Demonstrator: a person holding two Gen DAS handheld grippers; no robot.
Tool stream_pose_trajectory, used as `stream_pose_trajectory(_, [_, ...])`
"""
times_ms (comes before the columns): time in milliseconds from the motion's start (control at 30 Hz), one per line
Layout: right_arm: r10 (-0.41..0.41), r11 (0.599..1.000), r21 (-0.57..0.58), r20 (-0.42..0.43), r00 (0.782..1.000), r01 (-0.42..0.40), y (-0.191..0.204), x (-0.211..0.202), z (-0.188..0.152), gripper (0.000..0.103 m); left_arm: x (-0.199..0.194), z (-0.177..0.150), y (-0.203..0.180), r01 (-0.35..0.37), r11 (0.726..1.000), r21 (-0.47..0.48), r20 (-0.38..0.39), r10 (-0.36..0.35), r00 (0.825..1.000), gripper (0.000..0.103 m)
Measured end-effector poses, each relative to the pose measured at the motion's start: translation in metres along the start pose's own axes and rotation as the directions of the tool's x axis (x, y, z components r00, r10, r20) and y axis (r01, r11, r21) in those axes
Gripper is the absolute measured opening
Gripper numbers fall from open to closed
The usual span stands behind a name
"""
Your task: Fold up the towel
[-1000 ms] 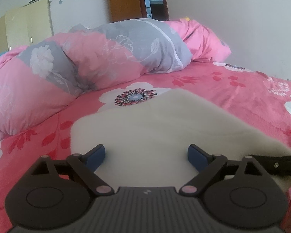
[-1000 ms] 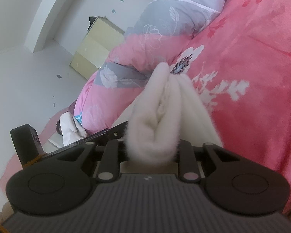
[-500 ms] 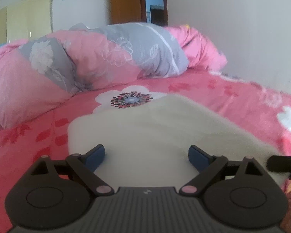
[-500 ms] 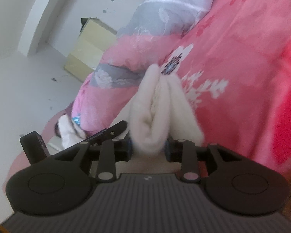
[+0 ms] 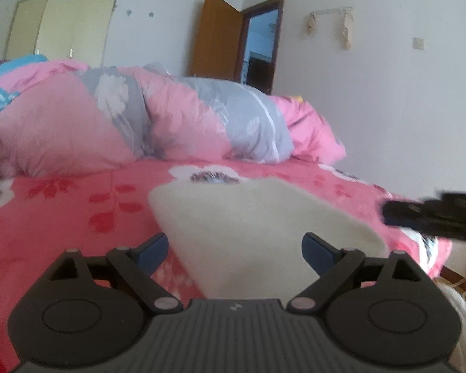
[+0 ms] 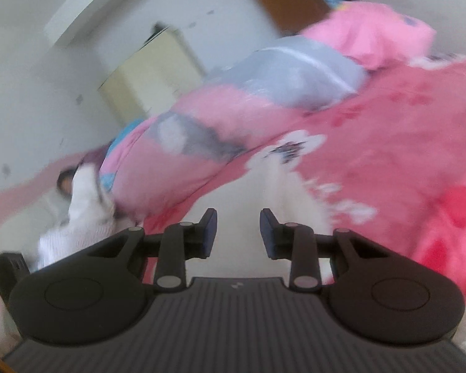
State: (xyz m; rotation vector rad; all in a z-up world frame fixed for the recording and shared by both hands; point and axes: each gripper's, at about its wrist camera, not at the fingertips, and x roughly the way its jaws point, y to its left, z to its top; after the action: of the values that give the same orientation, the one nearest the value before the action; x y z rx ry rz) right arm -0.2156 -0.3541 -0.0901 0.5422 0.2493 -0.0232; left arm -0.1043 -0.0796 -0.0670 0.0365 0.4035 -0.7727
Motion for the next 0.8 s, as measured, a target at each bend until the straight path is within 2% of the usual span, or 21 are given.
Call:
stream_pose_trajectory(33, [-0.001, 0.999, -0.044, -0.01, 1.0, 0.001, 0.009, 0.006, -0.001, 0.029, -0.004, -0.006, -0.002, 0.009, 1.0, 0.01, -0.004, -0.009, 1.0, 0.094])
stream_pose_trajectory(133, [-0.081, 0.983, -0.168, -0.024, 0.996, 0.076, 0.02, 0.031, -0.007, 0.028, -0.014, -0.023, -0.01, 0.031, 0.999, 0.042, -0.018, -0.03, 0.999, 0.094])
stream_pose_trajectory(167, [-0.118, 0.976, -0.189, -0.035, 0.992, 0.11, 0.018, 0.04, -0.01, 0.028, -0.013, -0.027, -0.013, 0.027, 0.998, 0.054, -0.027, -0.026, 0.999, 0.094])
stream_pose_trajectory(233, [-0.165, 0.974, -0.173, -0.077, 0.983, 0.15, 0.006, 0.051, -0.017, 0.02, -0.011, -0.035, -0.02, 0.006, 0.996, 0.093, -0.041, -0.002, 0.999, 0.094])
stream_pose_trajectory(367, [-0.173, 0.976, -0.148, -0.09, 0.981, 0.159, -0.004, 0.053, -0.024, 0.019, 0.002, -0.043, -0.034, -0.065, 0.979, 0.192, -0.031, 0.073, 0.997, 0.094])
stream_pose_trajectory(600, [-0.165, 0.977, -0.148, -0.062, 0.984, 0.154, -0.004, 0.051, -0.031, 0.019, 0.037, -0.046, -0.04, -0.146, 0.956, 0.254, -0.039, 0.161, 0.986, 0.093])
stream_pose_trajectory(800, [-0.152, 0.979, -0.144, -0.046, 0.987, 0.144, -0.007, 0.052, -0.034, 0.019, 0.042, -0.043, -0.028, -0.213, 0.958, 0.192, 0.031, 0.211, 0.977, 0.093])
